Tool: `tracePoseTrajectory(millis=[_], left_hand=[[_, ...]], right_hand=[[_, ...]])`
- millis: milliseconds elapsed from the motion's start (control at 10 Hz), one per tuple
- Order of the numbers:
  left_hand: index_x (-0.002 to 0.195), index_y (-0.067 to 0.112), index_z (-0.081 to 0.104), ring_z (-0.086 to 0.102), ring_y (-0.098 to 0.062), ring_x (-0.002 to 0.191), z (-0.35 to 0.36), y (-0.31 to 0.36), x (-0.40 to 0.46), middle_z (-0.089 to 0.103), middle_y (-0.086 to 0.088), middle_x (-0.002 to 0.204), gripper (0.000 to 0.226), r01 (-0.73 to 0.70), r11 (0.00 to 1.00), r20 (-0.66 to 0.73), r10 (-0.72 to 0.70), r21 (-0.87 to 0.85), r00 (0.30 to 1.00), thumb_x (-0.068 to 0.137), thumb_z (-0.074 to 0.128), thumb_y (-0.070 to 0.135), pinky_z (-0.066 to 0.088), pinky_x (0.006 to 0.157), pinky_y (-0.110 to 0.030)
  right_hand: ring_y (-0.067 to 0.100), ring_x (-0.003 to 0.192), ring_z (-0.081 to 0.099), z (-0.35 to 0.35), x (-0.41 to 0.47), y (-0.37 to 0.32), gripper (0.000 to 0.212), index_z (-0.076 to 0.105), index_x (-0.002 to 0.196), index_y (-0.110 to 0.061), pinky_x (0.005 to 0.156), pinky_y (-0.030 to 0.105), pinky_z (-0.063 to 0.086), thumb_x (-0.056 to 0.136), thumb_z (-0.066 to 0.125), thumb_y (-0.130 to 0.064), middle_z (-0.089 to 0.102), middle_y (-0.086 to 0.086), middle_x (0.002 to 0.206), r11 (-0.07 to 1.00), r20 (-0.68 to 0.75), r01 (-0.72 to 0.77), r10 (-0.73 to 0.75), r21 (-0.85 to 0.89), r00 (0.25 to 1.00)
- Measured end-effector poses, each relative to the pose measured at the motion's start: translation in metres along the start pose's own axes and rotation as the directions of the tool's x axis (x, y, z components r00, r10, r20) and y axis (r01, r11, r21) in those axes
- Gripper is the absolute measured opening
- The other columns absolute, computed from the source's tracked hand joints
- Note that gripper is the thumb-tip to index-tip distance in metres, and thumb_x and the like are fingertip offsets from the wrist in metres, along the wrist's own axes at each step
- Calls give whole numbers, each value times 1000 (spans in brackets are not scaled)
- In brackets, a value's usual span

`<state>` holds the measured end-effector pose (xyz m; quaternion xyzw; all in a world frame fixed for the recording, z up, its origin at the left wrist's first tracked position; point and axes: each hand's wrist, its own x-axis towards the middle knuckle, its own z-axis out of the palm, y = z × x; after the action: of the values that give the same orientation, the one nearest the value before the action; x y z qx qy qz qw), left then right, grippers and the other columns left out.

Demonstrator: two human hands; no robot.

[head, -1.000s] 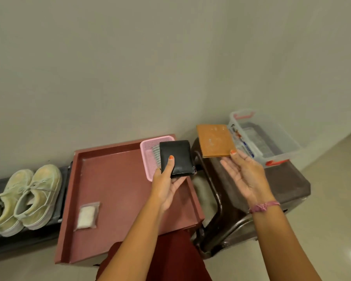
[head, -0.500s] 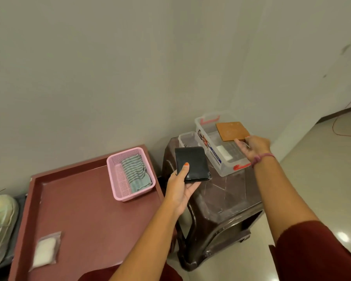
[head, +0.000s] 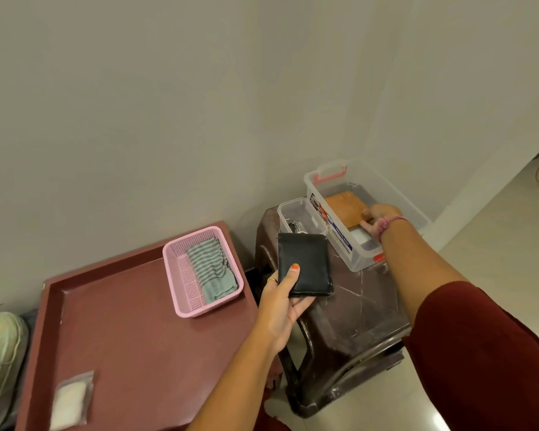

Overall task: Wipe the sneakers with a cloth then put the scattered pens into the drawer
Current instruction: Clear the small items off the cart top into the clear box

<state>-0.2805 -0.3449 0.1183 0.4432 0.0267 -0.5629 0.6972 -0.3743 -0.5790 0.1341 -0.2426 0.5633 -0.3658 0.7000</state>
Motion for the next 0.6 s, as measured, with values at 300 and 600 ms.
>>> tracePoseTrajectory(millis=[300, 600], left_hand=[[125, 9, 53, 68, -26, 104, 12, 6, -6, 69, -13, 115, 34, -64, 997, -9, 64, -52, 998, 92, 61, 15, 59, 82, -35], [125, 14, 54, 67, -21, 106, 46, 7, -16, 68, -10, 119, 33, -171, 985, 37, 171, -9, 985, 93, 61, 19, 55, 92, -34]], right_hand=[[16, 103, 54, 7, -43, -19, 17, 62, 103, -2, 89, 22, 53, 89, 54, 4, 58, 8, 96, 991, 119, 132, -128, -27, 985], [12, 103, 65, -35, -157, 51, 35, 65, 115, -12, 91, 30, 53, 84, 67, -27, 70, 0, 108, 936, 220, 314, -276, -161, 936]])
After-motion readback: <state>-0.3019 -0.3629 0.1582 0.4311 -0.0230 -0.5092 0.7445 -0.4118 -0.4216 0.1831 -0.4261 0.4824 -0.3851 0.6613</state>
